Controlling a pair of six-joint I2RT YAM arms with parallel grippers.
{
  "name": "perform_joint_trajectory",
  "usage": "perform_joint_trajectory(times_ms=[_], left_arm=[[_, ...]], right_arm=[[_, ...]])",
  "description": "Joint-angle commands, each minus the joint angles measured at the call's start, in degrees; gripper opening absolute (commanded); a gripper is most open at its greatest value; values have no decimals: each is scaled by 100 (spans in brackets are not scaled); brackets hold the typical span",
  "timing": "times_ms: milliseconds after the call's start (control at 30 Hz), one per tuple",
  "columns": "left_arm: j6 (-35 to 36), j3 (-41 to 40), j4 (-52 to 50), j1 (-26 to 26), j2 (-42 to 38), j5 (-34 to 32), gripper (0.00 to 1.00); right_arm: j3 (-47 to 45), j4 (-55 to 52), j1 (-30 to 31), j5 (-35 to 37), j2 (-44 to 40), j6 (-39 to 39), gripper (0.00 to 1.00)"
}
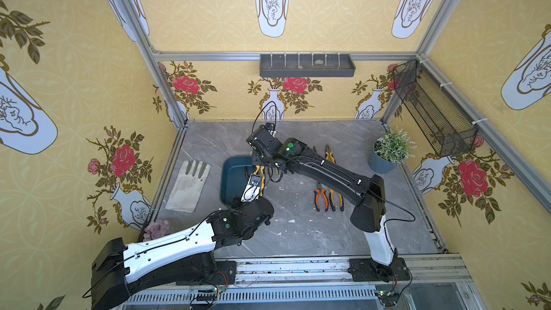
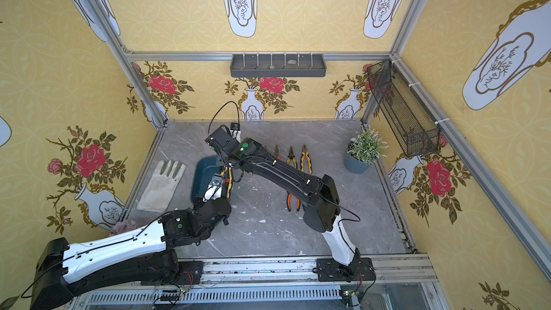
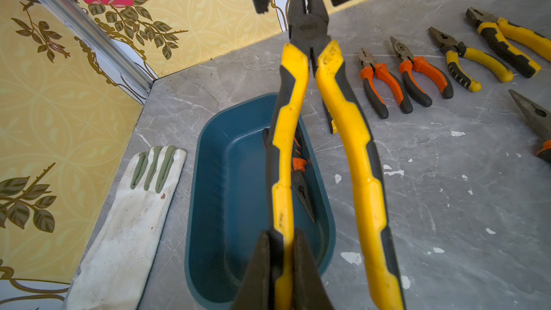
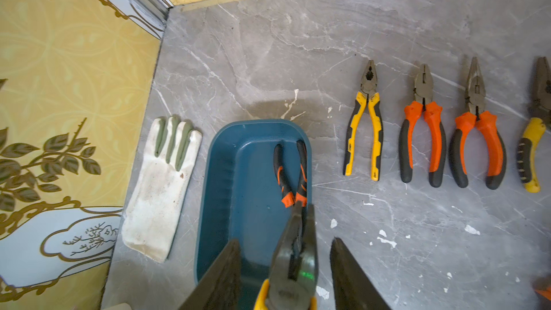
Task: Take the pliers out of the storage box
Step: Place the pliers at the center of the board.
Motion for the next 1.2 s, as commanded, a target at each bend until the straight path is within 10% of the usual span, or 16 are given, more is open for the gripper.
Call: perform_joint_trajectory(times_ms=[0, 867, 1067, 1167], left_arm=[[56, -4, 266, -17, -43, -274, 0], [14, 40, 174, -25, 40, -406, 0], [41, 23, 140, -25, -27, -233, 0], [-18, -20, 136, -25, -125, -178, 25]], right_arm=[[68, -105, -14, 6, 68, -65, 50], [-682, 320, -32, -792, -173, 426, 27], [-1387, 927, -93, -982, -584, 601, 0], [-1561, 1080, -131, -984, -727, 415, 0]])
